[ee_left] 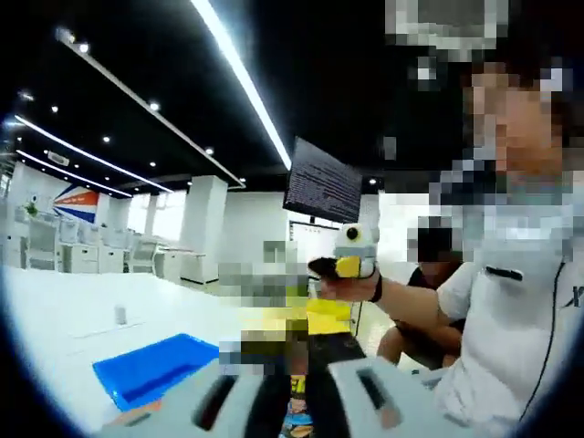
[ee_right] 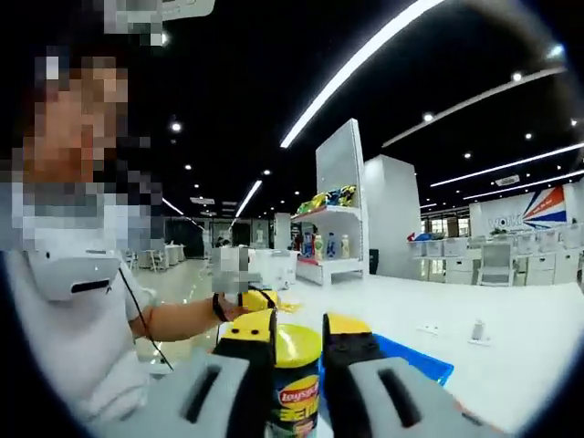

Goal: Open the lid of the chip container on the table, take out the chips, place them into the box in front of the container, and close the lid

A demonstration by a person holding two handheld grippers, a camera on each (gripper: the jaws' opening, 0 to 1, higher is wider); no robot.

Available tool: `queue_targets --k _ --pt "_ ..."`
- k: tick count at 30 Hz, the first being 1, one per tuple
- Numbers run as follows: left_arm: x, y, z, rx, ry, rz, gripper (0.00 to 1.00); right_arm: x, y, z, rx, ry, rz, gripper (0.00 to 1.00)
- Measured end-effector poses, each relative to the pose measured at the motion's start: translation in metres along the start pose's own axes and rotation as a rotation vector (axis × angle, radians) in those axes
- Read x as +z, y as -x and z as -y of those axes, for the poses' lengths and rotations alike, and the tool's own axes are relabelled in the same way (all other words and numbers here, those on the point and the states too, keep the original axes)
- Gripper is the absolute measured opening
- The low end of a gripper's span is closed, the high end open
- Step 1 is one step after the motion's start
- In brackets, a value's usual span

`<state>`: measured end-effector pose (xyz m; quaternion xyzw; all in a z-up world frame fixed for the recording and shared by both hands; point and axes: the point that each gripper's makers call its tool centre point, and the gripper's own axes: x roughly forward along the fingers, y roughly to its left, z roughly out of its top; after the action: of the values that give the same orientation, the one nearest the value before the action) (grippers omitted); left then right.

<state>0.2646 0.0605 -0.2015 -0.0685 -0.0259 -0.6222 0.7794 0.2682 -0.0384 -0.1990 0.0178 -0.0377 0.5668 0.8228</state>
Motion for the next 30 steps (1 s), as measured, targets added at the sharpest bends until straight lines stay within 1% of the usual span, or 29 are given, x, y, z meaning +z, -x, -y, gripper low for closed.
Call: queue_targets --k 1,3,4,5,6,7,9,11,12,13,15,20,23,25,27,29,30 --pt "0.003 -0.008 0.008 -0.041 -0.03 -0.03 0.02 -0.001 -0.002 0.0 0.0 0.0 -0.008 0.1" --pt "0.008 -0.023 0.023 -0.098 -0.049 -0.066 0.02 -0.001 -0.006 -0.004 0.023 -0.009 -0.02 0.06" --pt "0.007 -0.029 0.027 -0.113 -0.051 -0.089 0.02 0.0 -0.007 -0.008 0.037 -0.018 -0.023 0.06" --pt "0.004 -0.036 0.03 -0.12 -0.08 -0.114 0.02 0.0 -0.009 -0.011 0.048 -0.011 -0.023 0.06" --pt "0.003 -0.041 0.03 -0.121 -0.098 -0.126 0.02 0.001 -0.01 -0.011 0.047 -0.004 -0.02 0.05" --pt "-0.003 -0.047 0.029 -0.117 -0.096 -0.158 0.02 0.002 -0.011 -0.011 0.05 0.003 -0.021 0.05" --pt "-0.006 -0.054 0.025 -0.111 -0.099 -0.166 0.02 0.0 -0.013 -0.014 0.061 0.007 -0.032 0.04" --pt "-0.009 -0.057 0.021 -0.101 -0.088 -0.188 0.02 -0.002 -0.013 -0.013 0.061 0.016 -0.041 0.01" --pt "-0.01 -0.057 0.017 -0.088 -0.097 -0.196 0.02 -0.003 -0.014 -0.013 0.064 0.021 -0.04 0.01" --pt "-0.01 -0.057 0.016 -0.088 -0.088 -0.205 0.02 -0.004 -0.014 -0.013 0.067 0.022 -0.038 0.01" --pt "-0.008 -0.057 0.015 -0.096 -0.056 -0.196 0.02 -0.004 -0.015 -0.013 0.07 0.008 -0.038 0.01" --pt "-0.009 -0.056 0.017 -0.098 -0.038 -0.202 0.02 -0.004 -0.018 -0.017 0.095 -0.003 -0.041 0.01" --pt "-0.011 -0.055 0.014 -0.101 -0.019 -0.202 0.02 -0.011 -0.021 -0.018 0.108 0.007 -0.084 0.01" --pt "-0.016 -0.056 0.015 -0.099 -0.016 -0.212 0.02 -0.016 -0.023 -0.016 0.103 -0.017 -0.114 0.01" --pt "-0.022 -0.056 0.013 -0.095 -0.022 -0.236 0.02 -0.016 -0.025 -0.015 0.099 -0.03 -0.11 0.01" --pt "-0.026 -0.056 0.011 -0.092 -0.032 -0.247 0.02 -0.018 -0.025 -0.014 0.101 -0.065 -0.118 0.01" --pt "-0.028 -0.056 0.01 -0.09 -0.04 -0.256 0.02 -0.019 -0.026 -0.013 0.099 -0.065 -0.121 0.01"
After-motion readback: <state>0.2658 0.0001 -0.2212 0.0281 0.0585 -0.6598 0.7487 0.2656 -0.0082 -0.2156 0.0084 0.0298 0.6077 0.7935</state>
